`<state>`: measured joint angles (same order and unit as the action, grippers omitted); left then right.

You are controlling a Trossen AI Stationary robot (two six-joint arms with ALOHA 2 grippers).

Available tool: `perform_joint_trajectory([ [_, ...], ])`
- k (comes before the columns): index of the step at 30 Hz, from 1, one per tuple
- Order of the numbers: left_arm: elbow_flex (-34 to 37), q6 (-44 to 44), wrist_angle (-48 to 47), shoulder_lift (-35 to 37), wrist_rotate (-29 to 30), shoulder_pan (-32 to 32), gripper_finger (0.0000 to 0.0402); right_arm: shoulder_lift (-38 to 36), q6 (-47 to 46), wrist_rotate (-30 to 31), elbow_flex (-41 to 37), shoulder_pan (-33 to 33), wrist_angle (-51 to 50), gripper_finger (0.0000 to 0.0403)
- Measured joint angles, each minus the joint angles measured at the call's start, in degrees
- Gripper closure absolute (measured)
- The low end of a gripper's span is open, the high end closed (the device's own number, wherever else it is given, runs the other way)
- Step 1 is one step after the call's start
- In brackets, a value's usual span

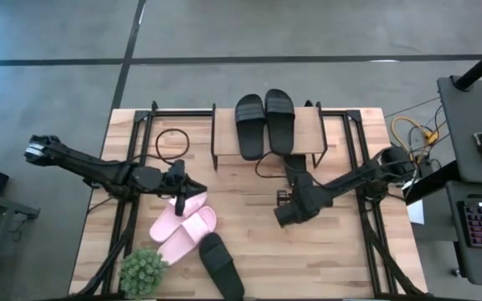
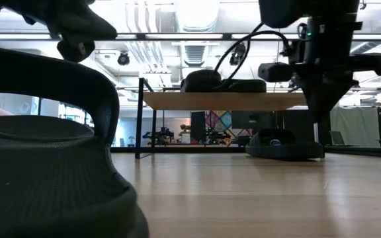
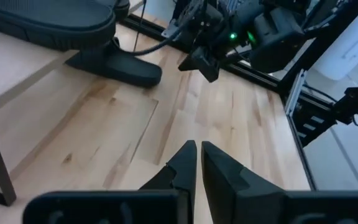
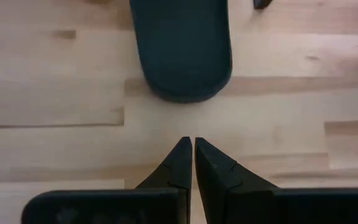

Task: Pick and place slides into the shelf
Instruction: Put the right black slide under the shelf

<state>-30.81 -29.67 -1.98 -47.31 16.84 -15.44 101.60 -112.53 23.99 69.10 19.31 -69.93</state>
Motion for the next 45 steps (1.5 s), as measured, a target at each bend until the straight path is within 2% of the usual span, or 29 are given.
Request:
perform_joint_trajectory([
  [10, 0.38, 0.04, -0.24, -2.45, -0.04, 0.02, 0.0392, 0.02, -4.45, 1.77, -7.47, -2.10, 5.99, 0.0390],
  [14, 0.39, 0.07, -0.28, -3.60, -0.04, 0.02, 0.0392, 0.04, -6.81, 4.83, -10.06, -2.27, 9.27, 0.0390],
  [21, 0.39, 0.07, -0.04, -4.85, -0.07, 0.04, 0.0392, 0.04, -11.99, 7.36, -13.51, -2.39, 9.57, 0.0390],
  [29, 0.39, 0.09, -0.04, -5.03, -0.08, 0.04, 0.0392, 0.70, -5.78, 7.08, -14.95, -2.50, 19.79, 0.0390],
  [39, 0.39, 0.08, -0.07, -4.98, -0.09, 0.04, 0.0392, 2.19, -2.89, 7.38, -13.88, -4.78, 20.15, 0.0390],
  [45, 0.39, 0.04, -0.07, -4.73, -0.14, 0.04, 0.0392, 2.21, 1.90, 10.12, -12.86, -7.38, 21.09, 0.0390],
])
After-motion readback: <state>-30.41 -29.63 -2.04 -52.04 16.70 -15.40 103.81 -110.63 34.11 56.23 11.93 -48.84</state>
